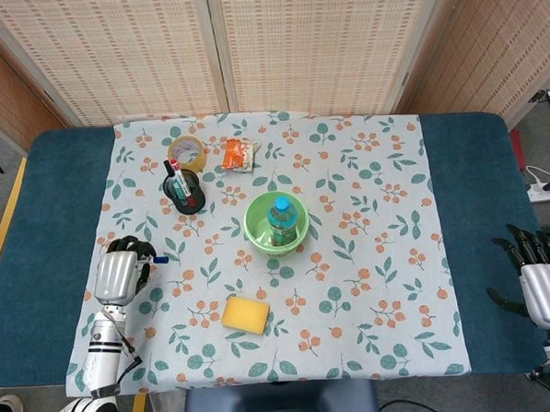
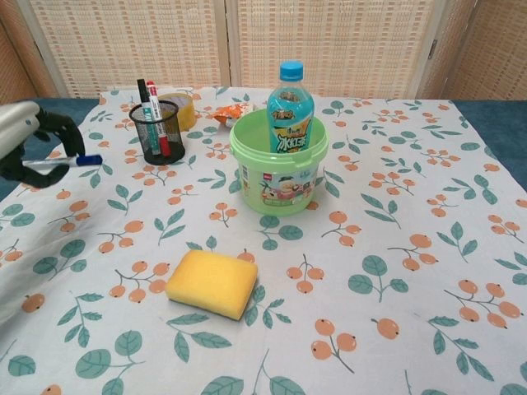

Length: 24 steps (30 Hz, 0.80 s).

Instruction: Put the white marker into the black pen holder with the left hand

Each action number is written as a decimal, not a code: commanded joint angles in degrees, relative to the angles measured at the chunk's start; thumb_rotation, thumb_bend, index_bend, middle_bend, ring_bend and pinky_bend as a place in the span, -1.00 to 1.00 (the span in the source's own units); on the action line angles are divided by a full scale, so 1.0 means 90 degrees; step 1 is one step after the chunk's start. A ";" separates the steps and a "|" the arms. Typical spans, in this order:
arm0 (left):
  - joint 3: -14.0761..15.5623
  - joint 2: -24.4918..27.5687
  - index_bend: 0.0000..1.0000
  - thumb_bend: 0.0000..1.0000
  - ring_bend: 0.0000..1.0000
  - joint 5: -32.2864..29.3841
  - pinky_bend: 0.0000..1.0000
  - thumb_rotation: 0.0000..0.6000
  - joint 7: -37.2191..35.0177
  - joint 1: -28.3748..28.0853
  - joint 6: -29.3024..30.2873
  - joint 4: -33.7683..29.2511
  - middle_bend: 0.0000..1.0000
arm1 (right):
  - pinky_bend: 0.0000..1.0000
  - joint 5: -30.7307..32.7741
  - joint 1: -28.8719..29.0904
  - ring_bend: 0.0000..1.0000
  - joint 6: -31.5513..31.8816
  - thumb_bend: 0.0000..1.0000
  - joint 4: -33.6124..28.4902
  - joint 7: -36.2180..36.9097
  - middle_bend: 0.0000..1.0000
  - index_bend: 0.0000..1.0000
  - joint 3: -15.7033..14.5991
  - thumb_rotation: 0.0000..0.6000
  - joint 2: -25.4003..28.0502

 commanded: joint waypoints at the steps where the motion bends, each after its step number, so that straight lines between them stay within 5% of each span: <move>1: -0.0616 0.0519 0.02 -0.19 -0.47 0.0174 -0.44 1.00 -0.0891 -0.0231 0.0007 -0.0653 0.15 | -1.00 -0.0009 -0.0013 -0.85 0.0034 -0.74 0.0039 0.0052 -0.94 -0.58 0.0014 1.00 0.0014; 11: -0.1469 0.0916 0.03 -0.19 -0.46 -0.0616 -0.42 1.00 -0.2172 -0.0808 -0.1032 -0.0848 0.15 | -1.00 -0.0111 -0.0039 -0.85 0.0125 -0.74 0.0108 0.0334 -0.94 -0.58 0.0020 1.00 0.0053; 14: -0.1870 0.0941 0.05 -0.19 -0.47 -0.1197 -0.43 1.00 -0.3391 -0.1109 -0.1982 -0.0586 0.15 | -1.00 -0.0096 -0.0027 -0.85 0.0108 -0.74 0.0162 0.0371 -0.94 -0.58 0.0033 1.00 0.0029; 24: -0.2092 0.0490 0.07 -0.19 -0.47 -0.1178 -0.43 1.00 -0.5707 -0.1943 -0.3635 0.0899 0.14 | -1.00 -0.0182 0.0026 -0.85 0.0070 -0.74 0.0147 0.0091 -0.94 -0.58 -0.0012 1.00 -0.0060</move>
